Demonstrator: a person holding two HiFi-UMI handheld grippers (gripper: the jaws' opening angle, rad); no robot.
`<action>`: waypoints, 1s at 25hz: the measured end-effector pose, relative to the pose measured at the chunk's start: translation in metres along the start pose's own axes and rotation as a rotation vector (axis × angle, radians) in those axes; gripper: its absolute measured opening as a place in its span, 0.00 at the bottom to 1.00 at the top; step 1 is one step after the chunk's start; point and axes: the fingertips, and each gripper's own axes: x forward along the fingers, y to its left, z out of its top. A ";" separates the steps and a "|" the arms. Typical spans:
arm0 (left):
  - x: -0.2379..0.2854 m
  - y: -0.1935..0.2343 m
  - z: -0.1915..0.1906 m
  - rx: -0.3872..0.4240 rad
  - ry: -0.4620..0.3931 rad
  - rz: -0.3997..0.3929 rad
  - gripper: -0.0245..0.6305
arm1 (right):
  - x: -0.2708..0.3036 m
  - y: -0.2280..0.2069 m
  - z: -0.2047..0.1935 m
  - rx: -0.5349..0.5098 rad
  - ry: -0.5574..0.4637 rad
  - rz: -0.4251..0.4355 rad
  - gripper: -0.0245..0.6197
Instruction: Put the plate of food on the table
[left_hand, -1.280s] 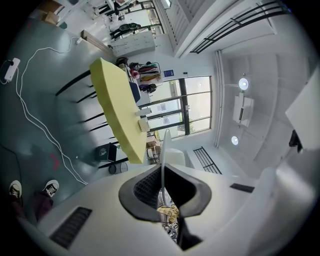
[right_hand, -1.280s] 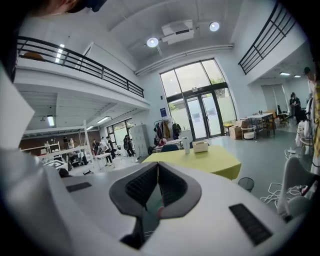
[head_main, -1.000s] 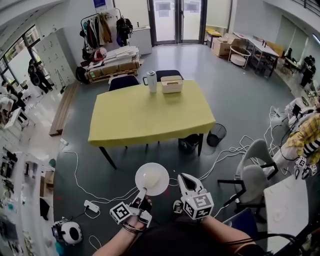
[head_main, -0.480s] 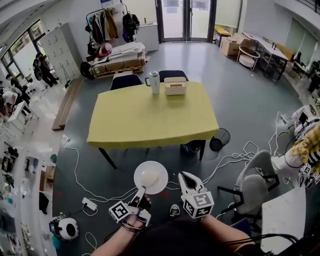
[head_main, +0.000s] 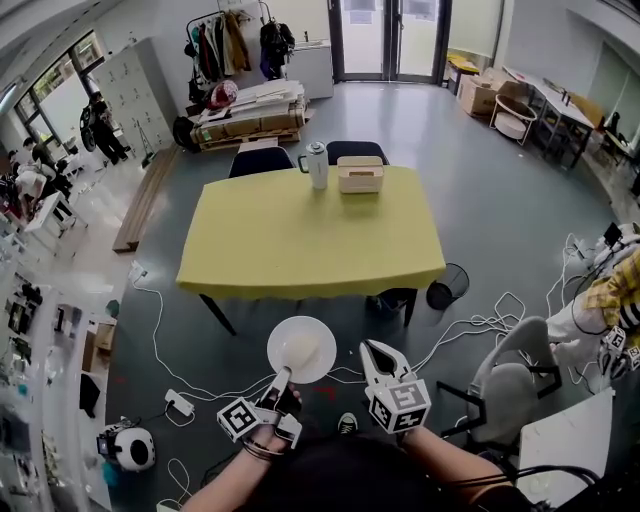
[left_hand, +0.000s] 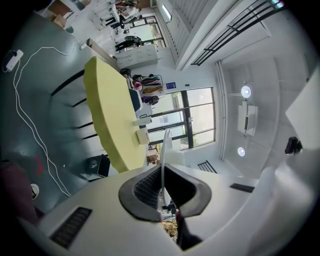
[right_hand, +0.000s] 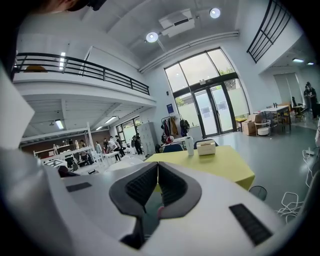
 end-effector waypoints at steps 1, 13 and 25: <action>0.003 0.000 0.001 0.002 0.000 0.002 0.06 | 0.002 -0.002 0.001 0.001 -0.002 0.001 0.06; 0.049 0.007 0.028 0.012 0.006 -0.005 0.06 | 0.045 -0.021 0.015 -0.025 0.003 0.006 0.06; 0.115 0.013 0.071 0.010 0.059 -0.010 0.06 | 0.112 -0.052 0.043 -0.023 0.001 -0.048 0.06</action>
